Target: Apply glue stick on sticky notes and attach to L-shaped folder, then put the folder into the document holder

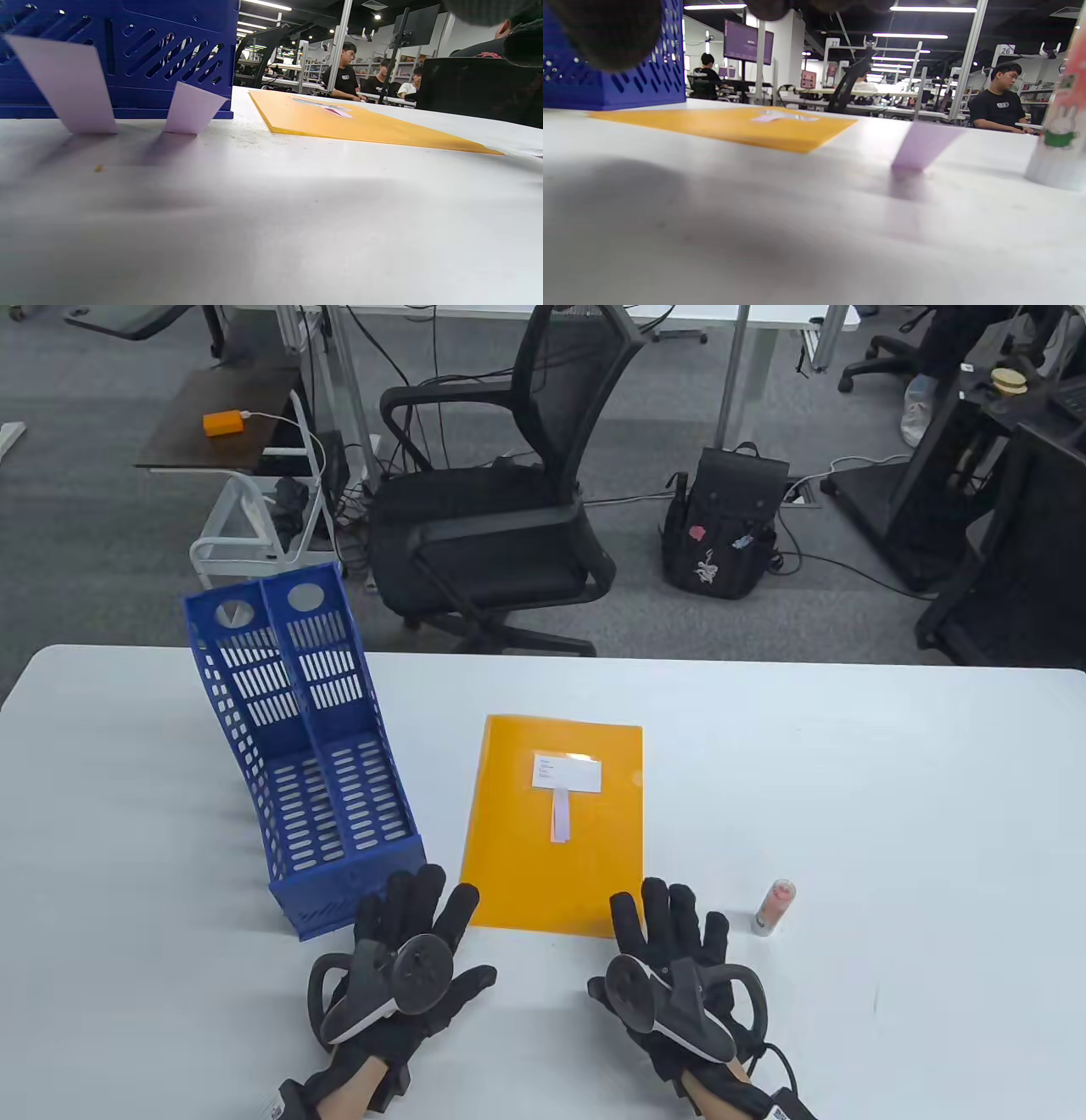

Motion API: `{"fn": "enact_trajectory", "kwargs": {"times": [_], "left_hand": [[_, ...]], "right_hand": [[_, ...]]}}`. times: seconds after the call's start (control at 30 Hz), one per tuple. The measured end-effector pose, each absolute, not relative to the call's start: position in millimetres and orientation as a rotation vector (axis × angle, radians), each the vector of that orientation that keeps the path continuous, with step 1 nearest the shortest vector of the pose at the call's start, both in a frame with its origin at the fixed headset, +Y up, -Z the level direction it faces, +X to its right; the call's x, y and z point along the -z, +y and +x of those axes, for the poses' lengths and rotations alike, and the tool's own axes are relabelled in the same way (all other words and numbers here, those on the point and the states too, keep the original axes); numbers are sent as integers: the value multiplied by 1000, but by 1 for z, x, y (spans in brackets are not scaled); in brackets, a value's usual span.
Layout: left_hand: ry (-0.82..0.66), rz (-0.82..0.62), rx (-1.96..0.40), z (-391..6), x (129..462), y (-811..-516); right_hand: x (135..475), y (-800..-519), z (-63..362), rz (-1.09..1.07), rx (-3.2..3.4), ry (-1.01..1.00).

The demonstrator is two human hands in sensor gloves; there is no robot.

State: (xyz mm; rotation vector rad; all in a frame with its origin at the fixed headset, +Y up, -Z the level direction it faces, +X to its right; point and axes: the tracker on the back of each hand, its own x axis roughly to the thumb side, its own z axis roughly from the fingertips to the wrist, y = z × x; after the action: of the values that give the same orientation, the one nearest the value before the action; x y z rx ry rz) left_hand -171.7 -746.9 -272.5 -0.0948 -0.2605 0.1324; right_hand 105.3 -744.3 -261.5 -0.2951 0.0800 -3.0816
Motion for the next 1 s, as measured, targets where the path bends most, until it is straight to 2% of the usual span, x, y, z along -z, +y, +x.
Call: {"fn": "enact_trajectory", "kwargs": {"times": [0.7,1.0], "left_hand": [[-268,-124,-153,-170,273,-749],[-234,-114,-229,-184,276,-745]], "right_hand": [[261,-747,106,-283,3103,64],[258,-734,107,-272,3161,115]]}}
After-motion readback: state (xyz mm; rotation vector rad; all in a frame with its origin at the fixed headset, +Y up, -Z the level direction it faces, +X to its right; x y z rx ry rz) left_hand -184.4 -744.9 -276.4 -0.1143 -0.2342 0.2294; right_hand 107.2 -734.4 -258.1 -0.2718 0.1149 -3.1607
